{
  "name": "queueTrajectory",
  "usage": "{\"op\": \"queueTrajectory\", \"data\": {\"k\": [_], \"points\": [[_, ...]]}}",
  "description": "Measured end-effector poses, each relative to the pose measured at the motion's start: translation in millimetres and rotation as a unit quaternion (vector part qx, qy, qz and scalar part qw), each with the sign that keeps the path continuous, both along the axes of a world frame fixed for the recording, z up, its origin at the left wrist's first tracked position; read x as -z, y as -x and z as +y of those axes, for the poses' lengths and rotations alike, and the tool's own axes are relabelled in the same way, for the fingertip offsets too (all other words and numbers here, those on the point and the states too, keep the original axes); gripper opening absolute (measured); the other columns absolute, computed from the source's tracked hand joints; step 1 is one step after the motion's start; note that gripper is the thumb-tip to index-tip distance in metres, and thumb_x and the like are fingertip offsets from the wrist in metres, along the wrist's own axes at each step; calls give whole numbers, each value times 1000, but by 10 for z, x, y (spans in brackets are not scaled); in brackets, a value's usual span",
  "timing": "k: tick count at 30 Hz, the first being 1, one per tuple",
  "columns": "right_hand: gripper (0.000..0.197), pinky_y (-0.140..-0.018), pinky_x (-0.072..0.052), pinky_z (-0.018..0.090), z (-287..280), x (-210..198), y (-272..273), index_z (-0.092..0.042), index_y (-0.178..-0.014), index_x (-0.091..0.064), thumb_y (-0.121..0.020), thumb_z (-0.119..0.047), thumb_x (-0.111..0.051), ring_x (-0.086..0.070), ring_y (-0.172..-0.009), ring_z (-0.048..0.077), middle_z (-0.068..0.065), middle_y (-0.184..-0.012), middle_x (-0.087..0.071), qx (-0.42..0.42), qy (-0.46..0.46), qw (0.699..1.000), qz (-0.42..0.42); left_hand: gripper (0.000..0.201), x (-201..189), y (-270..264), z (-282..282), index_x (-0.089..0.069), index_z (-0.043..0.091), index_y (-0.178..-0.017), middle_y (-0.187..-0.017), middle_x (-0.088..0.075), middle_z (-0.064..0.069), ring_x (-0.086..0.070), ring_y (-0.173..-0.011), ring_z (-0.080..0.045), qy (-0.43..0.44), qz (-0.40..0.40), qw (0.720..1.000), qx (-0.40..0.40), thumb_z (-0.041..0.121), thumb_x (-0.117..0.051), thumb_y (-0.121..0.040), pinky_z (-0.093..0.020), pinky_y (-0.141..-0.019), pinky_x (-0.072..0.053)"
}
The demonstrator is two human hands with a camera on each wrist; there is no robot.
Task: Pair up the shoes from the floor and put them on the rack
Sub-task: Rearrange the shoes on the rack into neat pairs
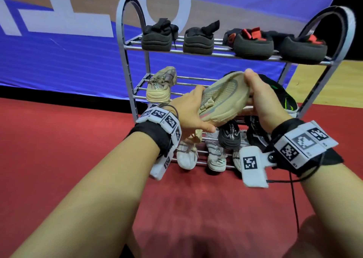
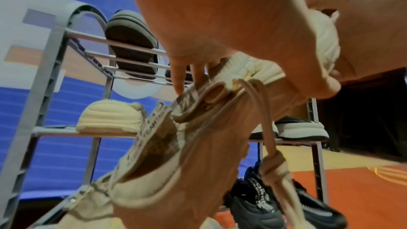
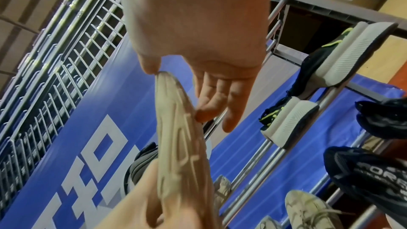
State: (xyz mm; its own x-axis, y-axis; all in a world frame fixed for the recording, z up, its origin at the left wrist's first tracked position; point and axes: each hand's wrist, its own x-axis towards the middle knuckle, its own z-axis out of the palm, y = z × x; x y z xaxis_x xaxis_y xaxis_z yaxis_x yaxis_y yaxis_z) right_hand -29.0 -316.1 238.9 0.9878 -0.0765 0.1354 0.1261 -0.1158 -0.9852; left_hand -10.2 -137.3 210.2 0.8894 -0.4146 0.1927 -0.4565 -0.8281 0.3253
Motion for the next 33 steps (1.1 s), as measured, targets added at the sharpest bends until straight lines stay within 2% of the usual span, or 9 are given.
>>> {"op": "queueTrajectory", "data": {"k": [4, 9, 14, 18, 22, 25, 28, 30, 33], "points": [[45, -57, -52, 29, 110, 53, 62, -22, -114, -55, -92, -56, -35, -58, -65, 13, 0, -86, -62, -43, -36, 997, 44, 90, -3, -26, 19, -30, 13, -120, -112, -56, 1, -58, -98, -16, 145, 49, 986, -59, 55, -80, -59, -35, -86, -47], [41, -73, -50, 31, 274, 125, 112, -24, -123, -49, -97, -51, -34, -58, -79, 10, -2, -102, -59, -58, -34, 995, 68, 83, -96, -19, -2, -28, 18, -110, -114, -56, 1, -58, -102, -15, 299, 50, 946, -113, 53, -82, -58, -36, -94, -47], [23, -70, -55, 29, 322, 162, 76, -20, -110, -55, -99, -35, -42, -66, -84, 18, 7, -116, -65, -38, -97, 994, 32, 98, -136, 120, -137, -30, 11, -117, -121, -51, -7, -55, -109, -25, 170, 22, 973, -155, 66, -78, -52, -39, -92, -46], [23, -54, -56, 25, 320, 211, 44, -10, -113, -56, -100, -23, -42, -70, -73, 15, 9, -99, -69, -20, -140, 990, 23, 101, -109, 139, -168, -30, 6, -122, -125, -49, -10, -53, -112, -26, 99, 12, 983, -151, 67, -75, -54, -36, -86, -43], [21, -48, -53, 21, 234, 254, -4, -15, -89, -59, -100, -22, -43, -68, -61, 11, 2, -83, -67, 15, -164, 986, 40, 79, -108, 92, -11, -26, 5, -134, -126, -51, -4, -53, -109, -13, 182, 163, 968, -55, 34, -74, -78, -20, -84, -40], [20, -44, -53, 22, 174, 319, -54, -14, -82, -56, -99, -19, -45, -63, -66, 17, 4, -80, -63, 64, -179, 980, 60, 68, -54, 108, 182, -27, 13, -141, -132, -51, -6, -57, -98, -13, 176, 232, 954, -69, 39, -60, -88, -22, -72, -43], [20, -46, -56, 26, 133, 350, -108, -14, -79, -53, -98, -18, -46, -63, -69, 17, 5, -82, -62, 112, -221, 966, 75, 46, 55, 160, 398, -45, 17, -130, -122, -54, -1, -61, -95, -15, 149, 341, 924, -91, 47, -40, -95, -23, -66, -48], [16, -51, -58, 30, 119, 353, -148, -13, -85, -54, -98, -19, -46, -64, -71, 17, 4, -84, -64, 119, -269, 952, 81, 44, 129, 170, 522, -55, 26, -116, -116, -62, 3, -61, -95, -15, 156, 403, 896, -103, 56, -34, -94, -31, -81, -45], [25, -59, -58, 37, 146, 361, -193, -7, -115, -54, -99, -23, -45, -67, -81, 20, 8, -95, -68, 93, -328, 936, 86, 42, 188, 123, 628, -63, 28, -87, -84, -68, 10, -58, -79, -9, 248, 414, 868, -117, 59, -36, -91, -30, -72, -41]]}}
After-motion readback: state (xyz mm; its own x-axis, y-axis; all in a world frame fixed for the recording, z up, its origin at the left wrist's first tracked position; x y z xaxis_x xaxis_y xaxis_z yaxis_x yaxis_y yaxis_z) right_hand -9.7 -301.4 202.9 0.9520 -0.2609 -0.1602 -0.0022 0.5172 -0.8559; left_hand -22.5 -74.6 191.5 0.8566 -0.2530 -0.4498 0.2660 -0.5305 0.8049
